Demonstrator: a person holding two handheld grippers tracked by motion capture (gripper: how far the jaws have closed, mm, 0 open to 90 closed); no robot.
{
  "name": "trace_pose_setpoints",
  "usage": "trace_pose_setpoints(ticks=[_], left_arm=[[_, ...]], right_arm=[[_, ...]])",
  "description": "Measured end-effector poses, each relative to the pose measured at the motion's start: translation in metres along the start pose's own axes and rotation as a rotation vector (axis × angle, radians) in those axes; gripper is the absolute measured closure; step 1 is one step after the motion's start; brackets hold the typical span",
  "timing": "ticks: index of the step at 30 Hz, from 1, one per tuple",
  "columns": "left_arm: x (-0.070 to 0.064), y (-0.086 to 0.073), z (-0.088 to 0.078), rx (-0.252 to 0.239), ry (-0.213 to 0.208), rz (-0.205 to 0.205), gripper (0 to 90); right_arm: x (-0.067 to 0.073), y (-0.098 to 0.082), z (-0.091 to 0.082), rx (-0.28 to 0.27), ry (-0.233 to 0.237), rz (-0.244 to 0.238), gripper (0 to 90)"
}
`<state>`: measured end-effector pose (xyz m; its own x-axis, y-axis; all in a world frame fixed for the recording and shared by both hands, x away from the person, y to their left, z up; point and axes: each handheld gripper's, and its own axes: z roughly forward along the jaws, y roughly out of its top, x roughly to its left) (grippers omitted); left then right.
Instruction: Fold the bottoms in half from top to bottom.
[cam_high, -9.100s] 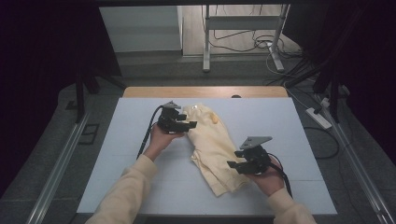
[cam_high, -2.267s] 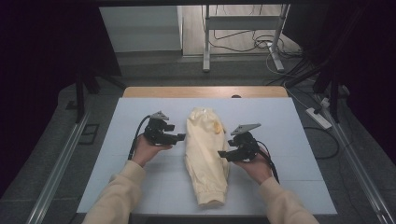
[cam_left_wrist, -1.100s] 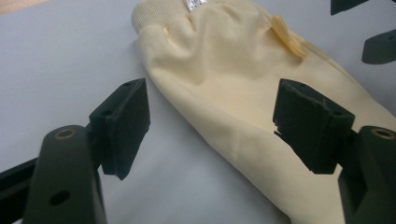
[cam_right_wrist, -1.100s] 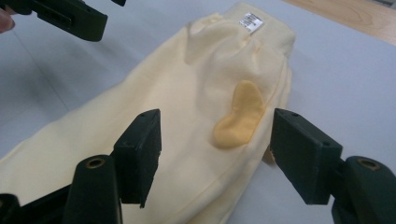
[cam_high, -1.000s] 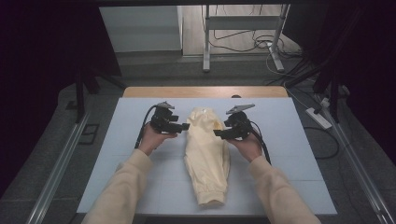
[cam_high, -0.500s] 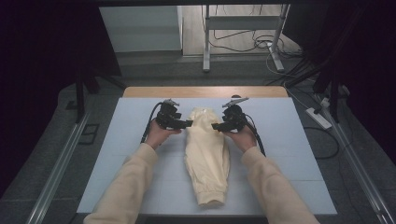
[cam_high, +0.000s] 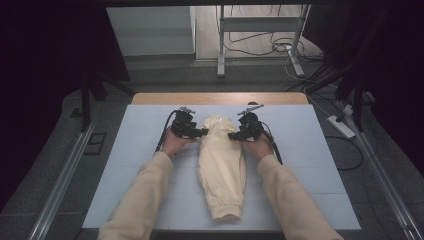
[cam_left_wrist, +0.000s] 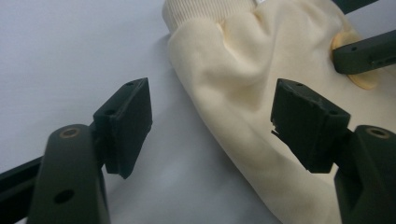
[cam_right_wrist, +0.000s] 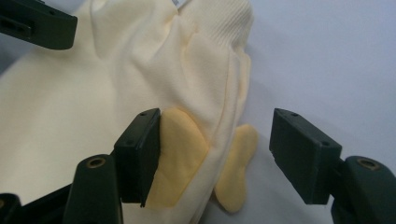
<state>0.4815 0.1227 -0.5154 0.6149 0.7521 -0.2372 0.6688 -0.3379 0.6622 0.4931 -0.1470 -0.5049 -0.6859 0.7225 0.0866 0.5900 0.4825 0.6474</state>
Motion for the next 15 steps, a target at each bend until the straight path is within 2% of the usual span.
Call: trace_pose_setpoints(ticks=[4,8,15], left_arm=[[-0.002,0.0,0.005,0.016,0.0,0.0,30.1],[-0.002,-0.002,0.013,0.053,-0.004,-0.005,31.6],[-0.003,-0.004,0.02,0.063,-0.034,-0.019,38.5]], right_arm=[[-0.001,-0.002,0.004,0.017,-0.006,-0.007,34.7],[-0.003,-0.005,0.008,0.036,0.001,0.003,34.8],[-0.002,-0.006,0.011,0.038,0.017,0.006,37.7]])
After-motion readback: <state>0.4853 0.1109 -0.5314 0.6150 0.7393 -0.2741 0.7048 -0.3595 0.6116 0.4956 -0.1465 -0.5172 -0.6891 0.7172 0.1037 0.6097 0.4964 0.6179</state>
